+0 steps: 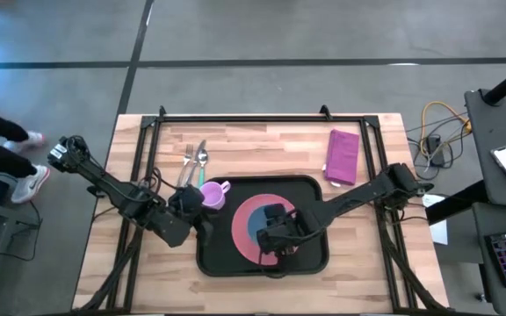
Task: Set up tray
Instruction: Adjust the pink plate on the black tray, then put the purple napkin to the right of the pink plate on the black tray
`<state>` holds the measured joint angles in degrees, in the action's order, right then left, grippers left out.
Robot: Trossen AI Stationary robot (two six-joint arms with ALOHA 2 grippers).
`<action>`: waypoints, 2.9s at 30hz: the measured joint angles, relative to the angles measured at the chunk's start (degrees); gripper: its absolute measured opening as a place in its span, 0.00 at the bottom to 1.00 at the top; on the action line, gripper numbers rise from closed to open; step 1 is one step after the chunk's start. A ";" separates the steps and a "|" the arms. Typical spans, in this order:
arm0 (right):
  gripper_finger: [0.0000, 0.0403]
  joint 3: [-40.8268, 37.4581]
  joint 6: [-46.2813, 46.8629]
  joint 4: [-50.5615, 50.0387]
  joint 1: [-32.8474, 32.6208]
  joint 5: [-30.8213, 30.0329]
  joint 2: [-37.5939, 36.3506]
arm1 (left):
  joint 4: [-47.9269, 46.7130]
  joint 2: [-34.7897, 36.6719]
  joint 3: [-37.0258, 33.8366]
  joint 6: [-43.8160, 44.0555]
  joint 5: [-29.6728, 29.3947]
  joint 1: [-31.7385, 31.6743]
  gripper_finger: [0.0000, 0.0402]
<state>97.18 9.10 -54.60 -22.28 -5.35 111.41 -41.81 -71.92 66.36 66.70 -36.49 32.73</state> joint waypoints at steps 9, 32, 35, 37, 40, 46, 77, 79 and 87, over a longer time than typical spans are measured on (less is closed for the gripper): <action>0.45 -5.28 14.24 -3.50 0.42 0.62 -7.82 | -0.84 0.00 -0.01 -0.16 0.02 0.00 0.25; 0.40 -34.86 18.00 4.88 -1.71 -1.86 -13.53 | -0.84 0.00 -0.10 -0.14 0.04 0.00 0.25; 0.40 -37.09 18.87 8.72 -1.71 -1.52 -13.53 | -0.84 0.00 -0.10 -0.14 0.04 -0.02 0.25; 0.40 -38.02 19.40 11.42 -1.66 -1.52 -13.53 | -0.84 0.00 -0.10 -0.14 0.04 -0.02 0.25; 0.40 -38.96 19.44 14.29 -1.66 -1.52 -13.53 | -0.84 0.00 -0.10 -0.14 0.04 -0.02 0.25; 0.40 -40.17 18.36 16.91 -1.05 -1.65 -12.84 | -0.84 0.00 -0.10 -0.14 0.04 -0.02 0.25; 0.40 -32.39 5.58 16.65 0.70 -2.16 -11.91 | -2.59 0.00 -0.12 0.06 -1.09 -0.13 0.25; 0.40 -32.26 7.01 14.49 0.70 -2.15 -11.91 | -2.61 0.00 -0.12 0.06 -1.16 -0.13 0.25; 0.40 -35.04 7.69 14.52 0.55 -2.10 -11.91 | -2.59 0.00 -0.12 0.06 -1.18 -0.13 0.25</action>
<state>62.14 16.79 -40.08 -21.73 -7.45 99.50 -44.41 -71.92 66.24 66.76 -37.67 32.60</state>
